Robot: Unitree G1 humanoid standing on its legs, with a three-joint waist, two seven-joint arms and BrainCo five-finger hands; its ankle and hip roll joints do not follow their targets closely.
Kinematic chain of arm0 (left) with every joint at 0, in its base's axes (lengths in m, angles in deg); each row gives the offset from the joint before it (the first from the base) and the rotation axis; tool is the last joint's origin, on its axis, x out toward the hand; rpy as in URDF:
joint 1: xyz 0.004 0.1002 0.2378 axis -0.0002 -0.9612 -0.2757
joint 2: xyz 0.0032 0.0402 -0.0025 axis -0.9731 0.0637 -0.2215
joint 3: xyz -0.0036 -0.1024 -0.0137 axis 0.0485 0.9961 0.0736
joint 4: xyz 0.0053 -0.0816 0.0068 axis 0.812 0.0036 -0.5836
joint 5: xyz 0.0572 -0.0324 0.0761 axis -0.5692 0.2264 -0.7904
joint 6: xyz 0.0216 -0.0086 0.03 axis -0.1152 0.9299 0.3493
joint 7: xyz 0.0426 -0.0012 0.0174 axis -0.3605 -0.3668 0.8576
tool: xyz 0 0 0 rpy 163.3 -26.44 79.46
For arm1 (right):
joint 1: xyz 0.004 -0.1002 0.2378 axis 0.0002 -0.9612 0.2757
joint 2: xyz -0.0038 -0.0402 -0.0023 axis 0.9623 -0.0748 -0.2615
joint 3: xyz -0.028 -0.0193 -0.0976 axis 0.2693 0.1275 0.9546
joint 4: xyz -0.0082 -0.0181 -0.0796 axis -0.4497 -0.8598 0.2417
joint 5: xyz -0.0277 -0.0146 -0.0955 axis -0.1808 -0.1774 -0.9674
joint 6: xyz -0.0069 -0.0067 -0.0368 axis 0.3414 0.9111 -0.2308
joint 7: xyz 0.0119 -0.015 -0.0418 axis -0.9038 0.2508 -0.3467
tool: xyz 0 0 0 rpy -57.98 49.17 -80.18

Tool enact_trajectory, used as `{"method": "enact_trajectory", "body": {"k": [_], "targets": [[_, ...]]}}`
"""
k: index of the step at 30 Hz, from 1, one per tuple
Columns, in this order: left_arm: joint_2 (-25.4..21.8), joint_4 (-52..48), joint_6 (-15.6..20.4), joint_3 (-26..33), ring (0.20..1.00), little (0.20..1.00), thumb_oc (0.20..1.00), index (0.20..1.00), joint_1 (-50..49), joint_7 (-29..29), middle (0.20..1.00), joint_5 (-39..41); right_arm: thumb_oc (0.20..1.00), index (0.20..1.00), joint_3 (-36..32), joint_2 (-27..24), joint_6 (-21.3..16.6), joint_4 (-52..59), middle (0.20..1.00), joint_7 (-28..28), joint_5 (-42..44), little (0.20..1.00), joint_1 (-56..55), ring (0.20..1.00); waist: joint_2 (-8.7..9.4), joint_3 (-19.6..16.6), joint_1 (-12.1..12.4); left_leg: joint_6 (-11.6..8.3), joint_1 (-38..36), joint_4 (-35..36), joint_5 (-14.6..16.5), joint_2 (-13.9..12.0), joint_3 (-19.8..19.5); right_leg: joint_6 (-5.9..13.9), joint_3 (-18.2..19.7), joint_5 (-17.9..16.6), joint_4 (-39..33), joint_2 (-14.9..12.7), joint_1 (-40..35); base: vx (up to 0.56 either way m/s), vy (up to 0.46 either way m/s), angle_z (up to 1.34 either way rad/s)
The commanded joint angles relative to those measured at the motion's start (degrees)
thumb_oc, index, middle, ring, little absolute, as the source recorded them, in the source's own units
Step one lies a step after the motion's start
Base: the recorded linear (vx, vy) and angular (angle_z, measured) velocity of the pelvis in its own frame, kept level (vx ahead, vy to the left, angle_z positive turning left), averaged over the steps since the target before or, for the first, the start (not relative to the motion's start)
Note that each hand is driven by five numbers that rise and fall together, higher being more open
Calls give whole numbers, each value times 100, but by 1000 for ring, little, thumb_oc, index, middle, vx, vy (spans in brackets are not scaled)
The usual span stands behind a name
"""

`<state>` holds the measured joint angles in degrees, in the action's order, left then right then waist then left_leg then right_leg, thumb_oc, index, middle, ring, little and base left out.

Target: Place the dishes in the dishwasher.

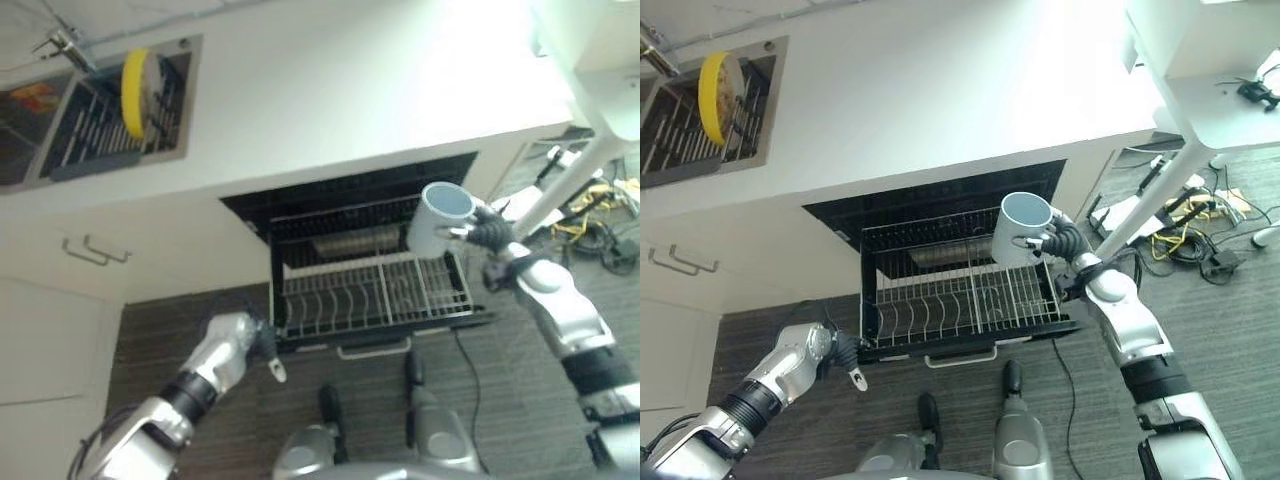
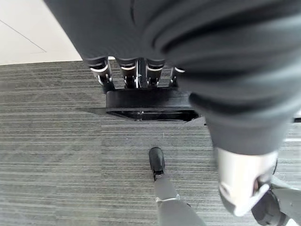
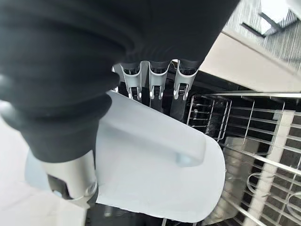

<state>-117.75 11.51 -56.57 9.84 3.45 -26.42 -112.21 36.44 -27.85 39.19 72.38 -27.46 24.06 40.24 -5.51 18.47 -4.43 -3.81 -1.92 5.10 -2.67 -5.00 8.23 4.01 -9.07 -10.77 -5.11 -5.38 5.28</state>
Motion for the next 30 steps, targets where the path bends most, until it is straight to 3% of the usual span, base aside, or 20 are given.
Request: {"method": "enact_trajectory", "body": {"k": [1,8,14,17,22,30], "targets": [[-481,501,-154,-784,1000,1000,1000,1000,-1326,1434,1000,457,200,200,-62,-232,-89,-216,200,63,-233,200,592,200,256,197,479,-105,201,-92,327,-53,-138,604,-264,867,244,-535,-391,38,-35,23],[-487,713,91,-992,1000,1000,1000,1000,-1183,1445,1000,688,200,200,412,-512,164,-2164,200,-27,-209,200,1662,200,189,191,718,-129,221,-123,296,-39,-245,583,-375,891,287,-571,-429,28,-7,7],[-389,903,185,-1197,1000,1000,1000,1000,-1111,1212,1000,965,200,200,656,-490,487,-3335,200,-128,-130,200,2022,200,70,274,791,-137,305,-166,274,-18,-313,558,-416,899,337,-614,-358,-3,31,2],[-361,918,167,-1281,1000,1000,1000,1000,-1040,1125,1000,1060,200,200,667,-463,469,-3671,200,-169,-164,200,2110,200,21,329,802,-128,360,-185,268,5,-337,548,-412,905,360,-634,-308,-12,15,0],[-201,1035,199,-1522,1000,1000,1000,1000,-887,743,1000,1691,200,200,765,-423,445,-4597,200,-310,-450,200,2525,200,-327,527,774,-117,537,-168,186,117,-363,499,-355,952,475,-713,-37,-47,119,1],[-32,1165,231,-1596,1000,1000,1000,1000,-912,481,1000,2332,200,200,880,-483,490,-5030,200,-268,-774,200,3111,200,-683,745,761,-108,766,-187,106,250,-364,454,-277,976,594,-792,290,-32,74,-3]]}}
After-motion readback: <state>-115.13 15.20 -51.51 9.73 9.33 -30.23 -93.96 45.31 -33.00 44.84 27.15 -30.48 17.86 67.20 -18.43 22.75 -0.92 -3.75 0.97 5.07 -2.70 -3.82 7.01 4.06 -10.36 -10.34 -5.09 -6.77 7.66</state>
